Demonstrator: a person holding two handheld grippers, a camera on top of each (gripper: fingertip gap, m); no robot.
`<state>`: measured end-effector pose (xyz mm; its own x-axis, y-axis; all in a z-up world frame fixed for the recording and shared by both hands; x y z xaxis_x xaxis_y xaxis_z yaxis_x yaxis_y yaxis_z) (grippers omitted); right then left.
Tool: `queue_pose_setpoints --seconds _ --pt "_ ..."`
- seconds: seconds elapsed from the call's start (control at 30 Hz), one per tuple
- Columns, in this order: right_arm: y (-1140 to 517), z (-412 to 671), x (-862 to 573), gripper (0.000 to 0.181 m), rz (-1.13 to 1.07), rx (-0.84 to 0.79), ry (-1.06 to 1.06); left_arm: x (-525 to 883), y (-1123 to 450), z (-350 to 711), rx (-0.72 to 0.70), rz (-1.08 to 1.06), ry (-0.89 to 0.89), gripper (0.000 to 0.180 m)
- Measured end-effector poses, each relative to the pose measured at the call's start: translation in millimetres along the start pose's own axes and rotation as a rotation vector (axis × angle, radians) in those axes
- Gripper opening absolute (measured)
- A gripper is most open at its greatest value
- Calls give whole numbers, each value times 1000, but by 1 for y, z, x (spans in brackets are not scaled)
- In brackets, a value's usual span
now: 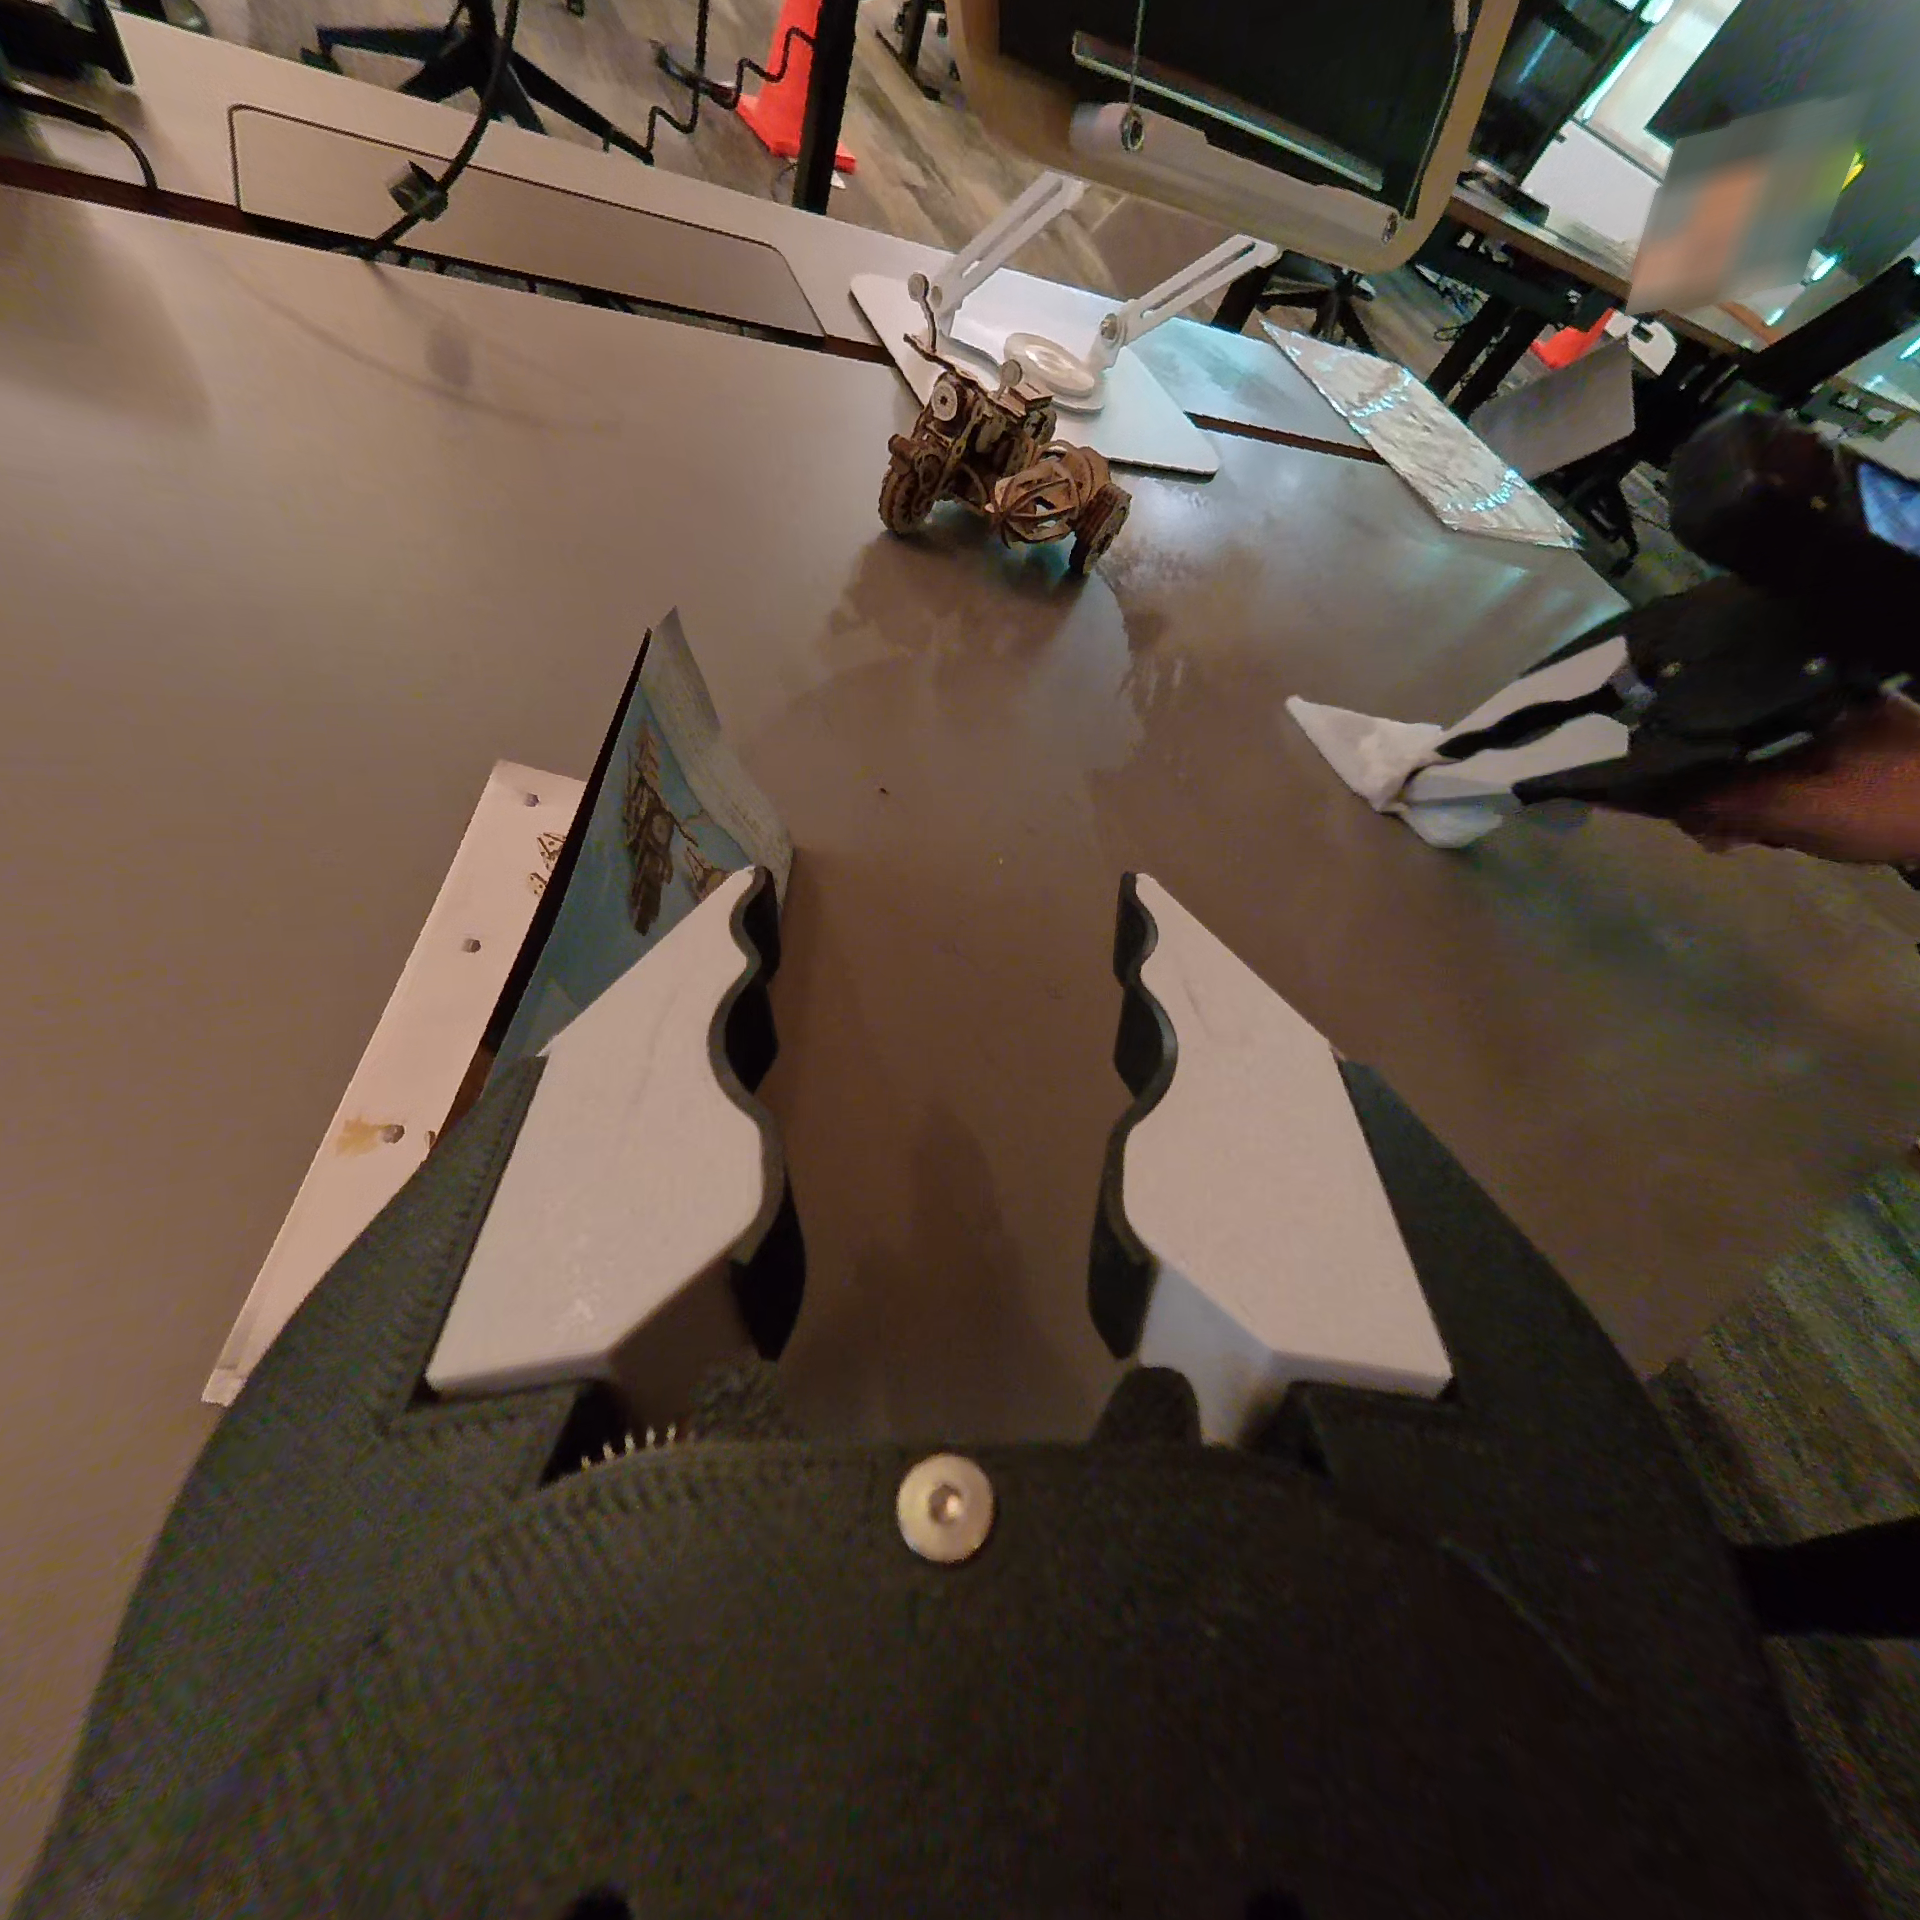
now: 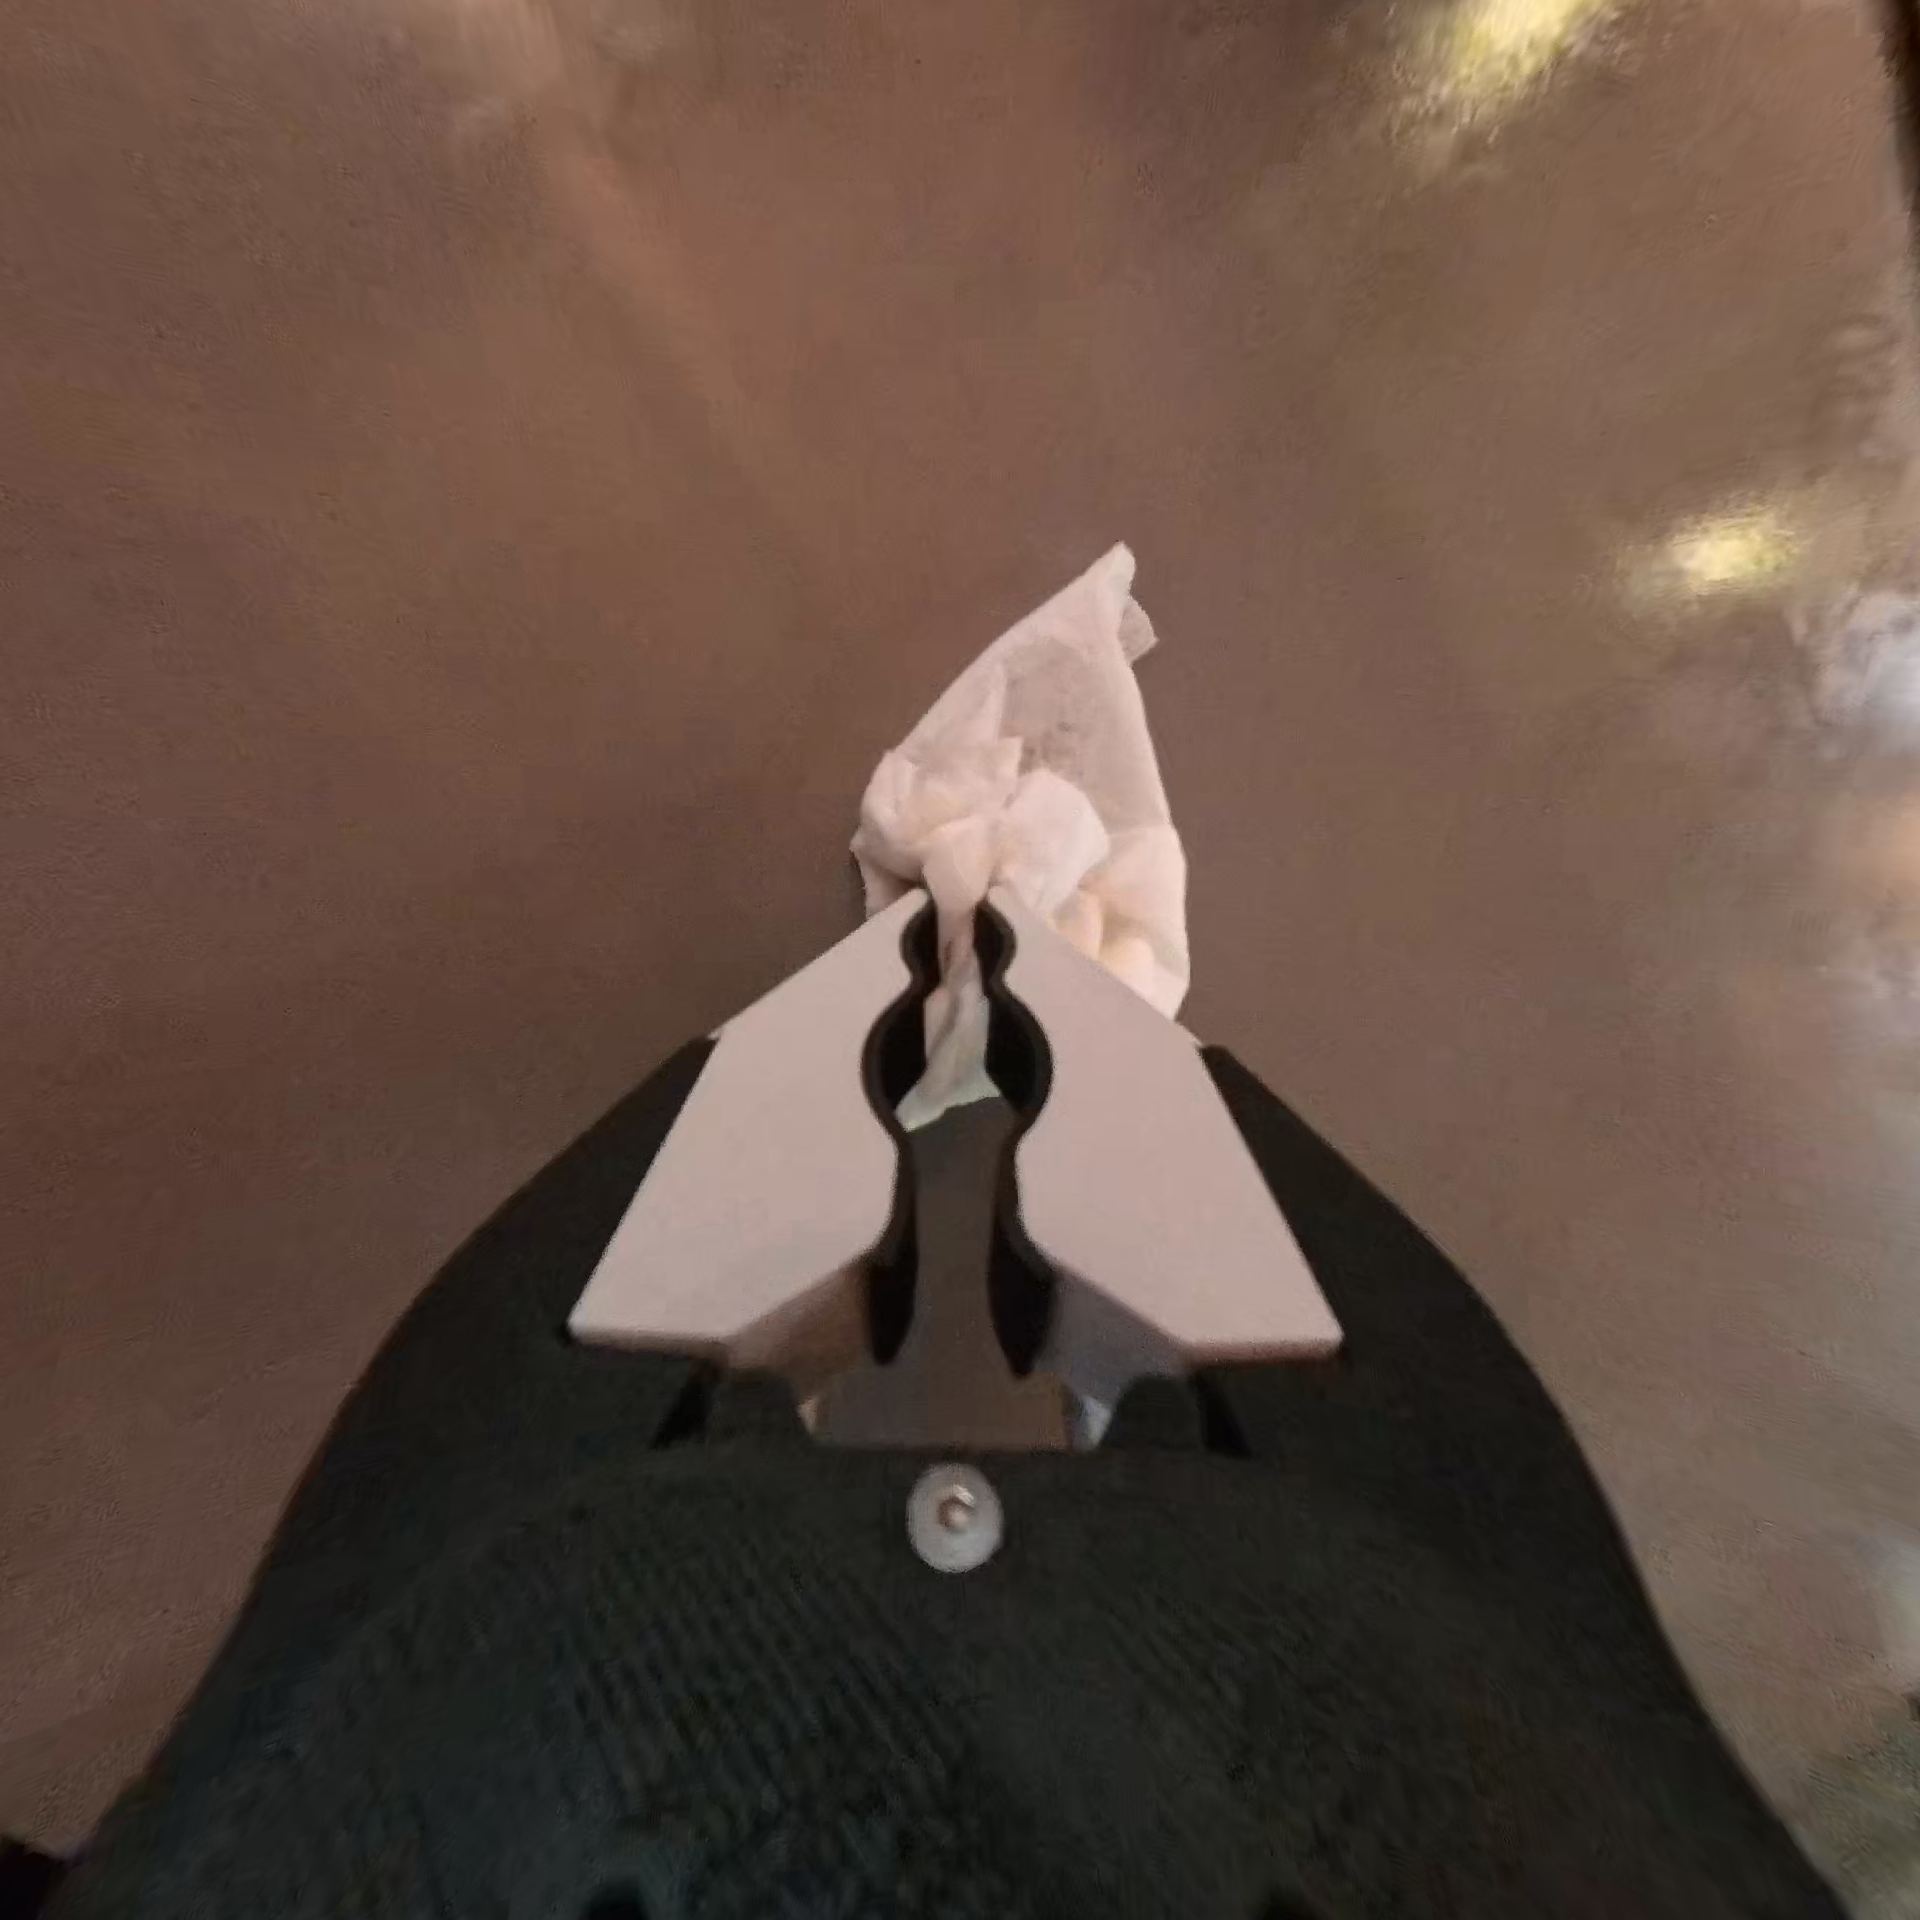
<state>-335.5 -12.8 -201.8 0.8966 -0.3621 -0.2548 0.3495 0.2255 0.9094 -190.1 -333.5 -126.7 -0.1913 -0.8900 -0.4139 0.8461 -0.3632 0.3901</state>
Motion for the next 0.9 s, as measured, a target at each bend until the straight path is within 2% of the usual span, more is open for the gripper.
queue_pose_setpoints --seconds 0.1,0.27,0.37,0.5,0.57,0.67,0.77,0.9 --pt "-13 19 -19 2 12 -59 -84 0 0 -1 3 3 -5 61" --pt "-22 -6 -82 2 -94 -29 -267 0 0 -1 3 2 -10 61" --pt "-5 -36 -63 1 -18 -5 -371 2 0 1 -4 -8 9 61" --pt "9 -6 23 1 168 -57 -226 2 -2 3 -3 -14 22 61" --pt "-1 23 27 1 145 -95 -157 1 -3 2 1 -11 18 61" --pt "-20 31 -26 2 71 -141 -319 0 -3 2 0 -7 4 61" --pt "-15 1 -47 1 27 -116 -424 0 -3 2 -1 -17 5 61" --pt "-2 13 13 2 104 -90 -243 0 -5 3 3 -28 17 61"
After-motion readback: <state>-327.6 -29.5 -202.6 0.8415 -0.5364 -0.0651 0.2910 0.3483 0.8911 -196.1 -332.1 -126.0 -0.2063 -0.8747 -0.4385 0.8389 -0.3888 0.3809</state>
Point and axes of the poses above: each gripper's, where its closed fingertips meet, y back along the fingers, z out of its top, x = y × z across the jaws, the point moved 4 cm from there along y, back along the fingers, and after that the axes turned 5 degrees about y, right-handed, at the moved point
